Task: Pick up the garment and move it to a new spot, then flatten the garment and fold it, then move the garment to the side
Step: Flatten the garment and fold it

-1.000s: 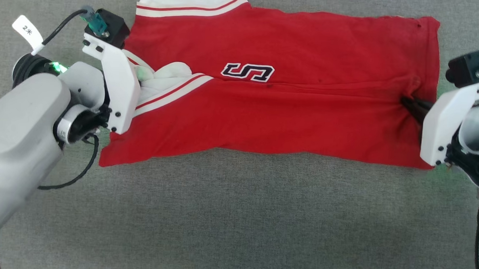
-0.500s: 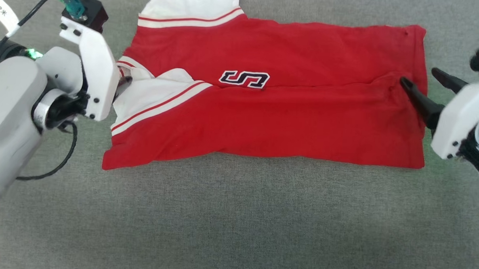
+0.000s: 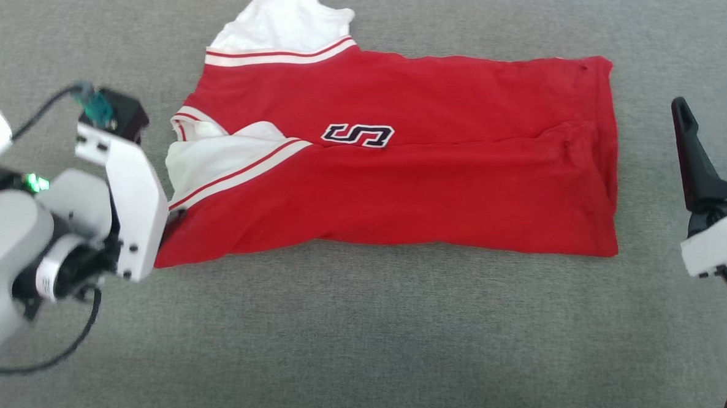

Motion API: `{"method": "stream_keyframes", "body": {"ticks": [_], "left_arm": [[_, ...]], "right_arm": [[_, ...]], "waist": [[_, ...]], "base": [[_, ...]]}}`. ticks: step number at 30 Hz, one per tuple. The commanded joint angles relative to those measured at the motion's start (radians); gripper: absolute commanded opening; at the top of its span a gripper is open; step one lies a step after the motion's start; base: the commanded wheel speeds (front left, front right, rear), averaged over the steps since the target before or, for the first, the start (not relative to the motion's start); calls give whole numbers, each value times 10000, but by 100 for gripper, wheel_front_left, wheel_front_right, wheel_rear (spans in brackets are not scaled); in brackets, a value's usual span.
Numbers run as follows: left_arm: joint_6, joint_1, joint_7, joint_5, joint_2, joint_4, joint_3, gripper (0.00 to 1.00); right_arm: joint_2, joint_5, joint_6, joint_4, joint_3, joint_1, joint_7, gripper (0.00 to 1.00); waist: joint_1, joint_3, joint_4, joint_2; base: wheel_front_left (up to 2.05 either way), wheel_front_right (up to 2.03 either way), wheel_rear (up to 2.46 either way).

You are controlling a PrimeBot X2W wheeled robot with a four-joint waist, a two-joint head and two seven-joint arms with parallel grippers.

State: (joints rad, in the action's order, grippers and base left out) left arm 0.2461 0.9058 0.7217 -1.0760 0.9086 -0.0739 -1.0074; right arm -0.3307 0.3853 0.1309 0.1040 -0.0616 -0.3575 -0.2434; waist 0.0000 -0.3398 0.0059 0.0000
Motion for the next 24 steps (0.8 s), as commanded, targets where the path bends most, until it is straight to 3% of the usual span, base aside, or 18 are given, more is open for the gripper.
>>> {"method": "stream_keyframes", "body": {"ticks": [1, 7, 13, 14, 15, 16, 24], "left_arm": [[301, -359, 77, -181, 202, 284, -13, 100], [1028, -1143, -24, -665, 459, 623, 99, 100], [1083, -1639, -355, -1286, 37, -490, 323, 100], [1041, -1728, -360, -1466, -97, -719, 347, 92], [949, -1753, -425, -1486, -219, -907, 353, 25], [898, -1772, -468, -1546, -306, -1099, 359, 0], [506, -1581, -492, -1581, -746, -1710, 283, 0]], "right_arm": [[248, -173, -2, 223, -174, 280, 242, 100], [941, -443, -2, 587, -627, 1035, 342, 100], [1213, -232, -2, 553, -317, 1539, -489, 100], [1190, -151, -2, 506, -196, 1600, -696, 100], [1190, -60, -2, 432, -121, 1637, -920, 100], [1160, 23, -2, 363, -24, 1634, -1156, 100], [930, 571, -2, -132, 483, 1315, -3164, 100]], "waist": [[0, 20, -141, 0], [0, -142, -491, 0], [0, -435, -804, 0], [0, -476, -835, 0], [0, -504, -852, 0], [0, -533, -864, 0], [0, -670, -674, 0]], "base": [[0, 0, 0], [0, 0, 0], [0, 0, 0], [0, 0, 0], [0, 0, 0], [0, 0, 0], [0, 0, 0]]}}
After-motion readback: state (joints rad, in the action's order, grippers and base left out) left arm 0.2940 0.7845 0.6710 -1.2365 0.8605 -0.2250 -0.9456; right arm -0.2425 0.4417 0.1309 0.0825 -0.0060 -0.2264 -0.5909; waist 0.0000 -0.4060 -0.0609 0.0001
